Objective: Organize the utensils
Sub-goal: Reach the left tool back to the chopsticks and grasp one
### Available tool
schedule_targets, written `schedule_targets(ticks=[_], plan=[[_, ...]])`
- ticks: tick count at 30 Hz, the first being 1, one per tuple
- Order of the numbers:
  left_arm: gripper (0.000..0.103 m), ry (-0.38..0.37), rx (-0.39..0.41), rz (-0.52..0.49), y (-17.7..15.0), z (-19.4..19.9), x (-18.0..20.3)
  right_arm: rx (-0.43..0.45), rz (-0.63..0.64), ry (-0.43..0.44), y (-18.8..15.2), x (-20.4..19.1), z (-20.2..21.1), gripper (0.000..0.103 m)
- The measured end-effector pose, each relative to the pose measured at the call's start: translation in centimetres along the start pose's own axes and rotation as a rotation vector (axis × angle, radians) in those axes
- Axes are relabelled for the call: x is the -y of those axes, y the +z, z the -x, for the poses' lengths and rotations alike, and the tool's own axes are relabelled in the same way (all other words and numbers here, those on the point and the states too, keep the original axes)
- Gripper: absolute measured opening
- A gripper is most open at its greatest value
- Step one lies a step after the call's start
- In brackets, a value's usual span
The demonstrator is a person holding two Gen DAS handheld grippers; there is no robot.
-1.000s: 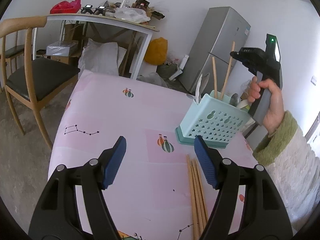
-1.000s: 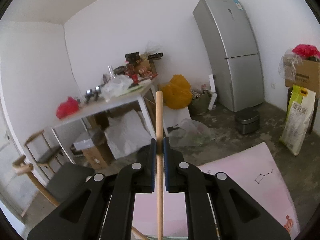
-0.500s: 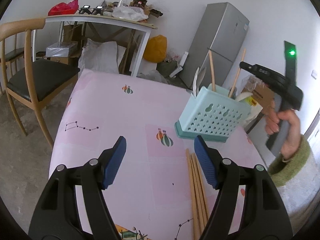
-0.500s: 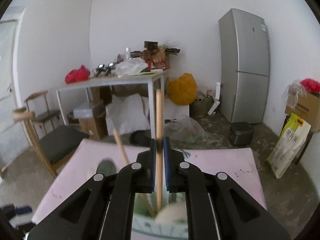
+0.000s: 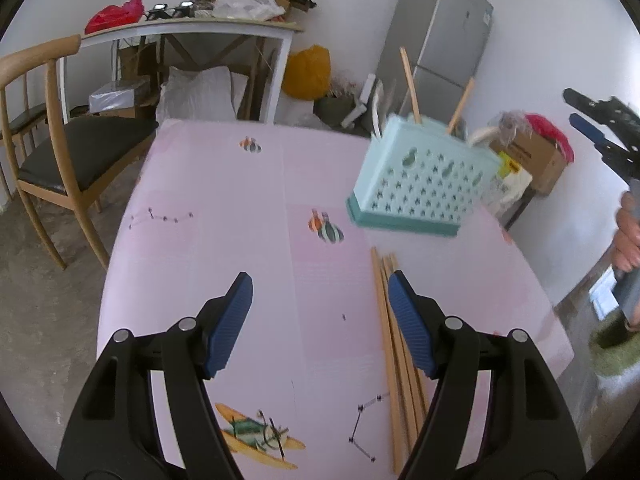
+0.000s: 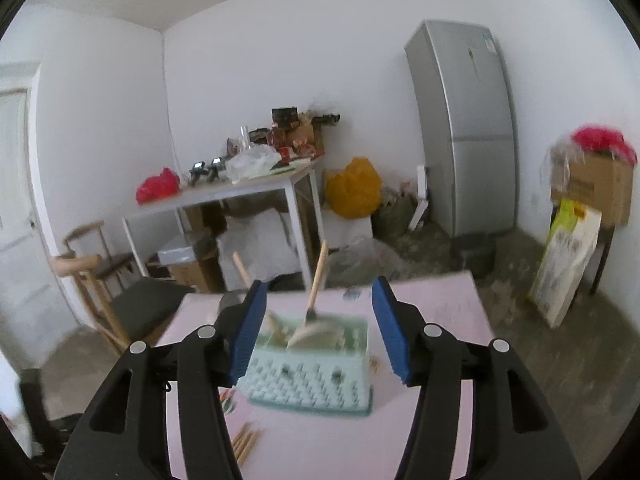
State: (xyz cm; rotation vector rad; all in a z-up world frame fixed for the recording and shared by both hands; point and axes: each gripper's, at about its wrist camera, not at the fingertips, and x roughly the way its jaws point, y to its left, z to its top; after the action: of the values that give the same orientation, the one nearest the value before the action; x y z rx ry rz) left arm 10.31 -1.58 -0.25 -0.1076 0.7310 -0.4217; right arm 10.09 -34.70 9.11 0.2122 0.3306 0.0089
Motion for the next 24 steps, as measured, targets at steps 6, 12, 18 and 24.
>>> schedule_targets(ticks=[6, 12, 18, 24], plan=[[0.052, -0.037, -0.105, -0.056, -2.5, -2.2, 2.1, -0.298, -0.096, 0.072, -9.6, -0.6, -1.5, 0.054], [0.035, -0.057, -0.173, -0.125, -3.8, -4.3, 4.5, -0.535, -0.154, 0.104, -16.9, -2.0, -3.7, 0.054], [0.024, -0.047, -0.211, -0.137, -4.5, -5.8, 5.1, -0.559, -0.163, 0.117, -17.8, -1.9, -3.5, 0.054], [0.019, -0.03, -0.215, -0.135, -4.4, -6.4, 4.9, -0.554, -0.168, 0.118, -17.4, -1.7, -3.4, 0.054]])
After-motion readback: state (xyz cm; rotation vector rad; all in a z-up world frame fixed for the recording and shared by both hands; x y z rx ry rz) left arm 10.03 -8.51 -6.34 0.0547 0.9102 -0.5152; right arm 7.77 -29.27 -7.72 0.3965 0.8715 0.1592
